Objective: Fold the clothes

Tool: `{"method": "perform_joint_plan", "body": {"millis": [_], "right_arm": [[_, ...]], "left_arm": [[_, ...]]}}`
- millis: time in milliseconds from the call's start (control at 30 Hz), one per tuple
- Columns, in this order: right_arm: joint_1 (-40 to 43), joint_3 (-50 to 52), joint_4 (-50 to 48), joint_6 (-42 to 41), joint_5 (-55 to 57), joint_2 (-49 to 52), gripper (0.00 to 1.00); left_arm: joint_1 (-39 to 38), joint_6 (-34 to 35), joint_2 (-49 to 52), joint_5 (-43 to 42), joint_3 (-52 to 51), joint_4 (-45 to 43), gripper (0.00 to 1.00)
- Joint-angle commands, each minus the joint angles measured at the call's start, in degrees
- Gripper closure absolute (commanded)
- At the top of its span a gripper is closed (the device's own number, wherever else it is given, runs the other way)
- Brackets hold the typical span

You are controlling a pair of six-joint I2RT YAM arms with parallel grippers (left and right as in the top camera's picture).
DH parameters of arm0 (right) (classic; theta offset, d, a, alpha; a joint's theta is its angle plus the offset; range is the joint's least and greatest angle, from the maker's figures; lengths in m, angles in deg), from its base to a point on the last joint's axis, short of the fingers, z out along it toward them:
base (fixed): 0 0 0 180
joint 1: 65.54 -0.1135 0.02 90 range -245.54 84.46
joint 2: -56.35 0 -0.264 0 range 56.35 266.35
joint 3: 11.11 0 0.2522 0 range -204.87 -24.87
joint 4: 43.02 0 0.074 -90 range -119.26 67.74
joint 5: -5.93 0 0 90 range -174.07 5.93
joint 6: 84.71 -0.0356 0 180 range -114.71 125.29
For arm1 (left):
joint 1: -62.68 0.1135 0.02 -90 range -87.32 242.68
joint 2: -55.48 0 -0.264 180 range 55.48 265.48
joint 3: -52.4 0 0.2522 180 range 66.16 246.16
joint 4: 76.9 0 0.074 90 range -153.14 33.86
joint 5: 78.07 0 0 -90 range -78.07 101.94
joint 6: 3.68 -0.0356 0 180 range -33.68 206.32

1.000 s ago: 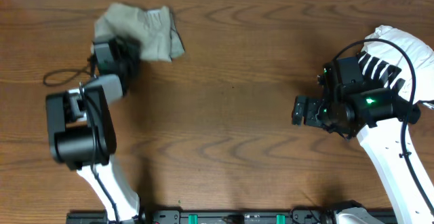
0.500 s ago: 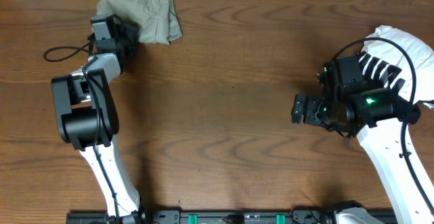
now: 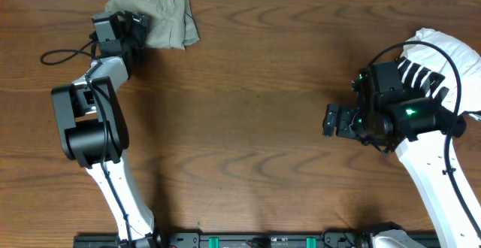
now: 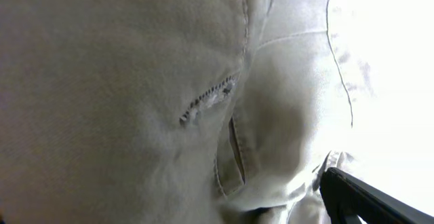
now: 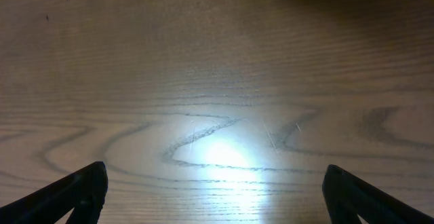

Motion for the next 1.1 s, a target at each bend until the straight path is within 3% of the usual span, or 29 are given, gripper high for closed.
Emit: {"method": "perform_joint_plan", "body": {"millis": [0, 167, 400, 433, 533, 567, 633, 667, 700, 800, 1067], "right_arm": [[0.15, -0.63, 0.55, 0.9, 0.0, -0.83, 0.01], [0.15, -0.63, 1.2, 0.9, -0.04, -0.83, 0.01], [0.15, -0.63, 1.22, 0.9, -0.02, -0.83, 0.01], [0.15, -0.63, 1.2, 0.92, -0.02, -0.83, 0.01], [0.15, -0.63, 0.9, 0.9, -0.04, -0.83, 0.01], [0.15, -0.63, 0.83, 0.92, -0.04, -0.83, 0.01], [0.15, -0.63, 0.68, 0.92, -0.02, -0.83, 0.01], [0.15, -0.63, 0.66, 0.92, -0.02, -0.83, 0.01], [0.15, -0.63, 0.68, 0.92, -0.02, -0.83, 0.01], [0.15, -0.63, 0.66, 0.9, -0.04, -0.83, 0.01], [0.09, -0.63, 0.98, 0.92, 0.0, -0.83, 0.01]], "left_arm": [[0.31, -3.08, -1.2, -3.58, -0.59, 1.01, 0.02], [0.31, -7.65, -6.99, -10.21, -0.59, 1.81, 0.02], [0.31, -10.54, -20.57, -9.49, -0.59, 20.83, 0.01], [0.28, -10.49, -22.32, -9.51, -0.59, 23.96, 0.11], [0.09, -9.64, -26.27, -8.68, -0.59, 30.75, 0.69], [-0.15, -9.42, -26.91, -7.89, -0.59, 30.99, 0.76], [-0.87, -9.44, -27.26, -4.26, -0.59, 29.11, 0.81], [-1.29, -9.4, -27.1, -1.27, -0.59, 28.39, 0.91], [-1.84, -9.38, -26.77, 2.29, -0.61, 27.52, 0.94], [-3.65, -9.44, -24.61, 8.94, -0.61, 23.06, 0.94], [-6.82, -10.49, -11.19, 12.24, -0.59, -2.14, 0.94]]}}
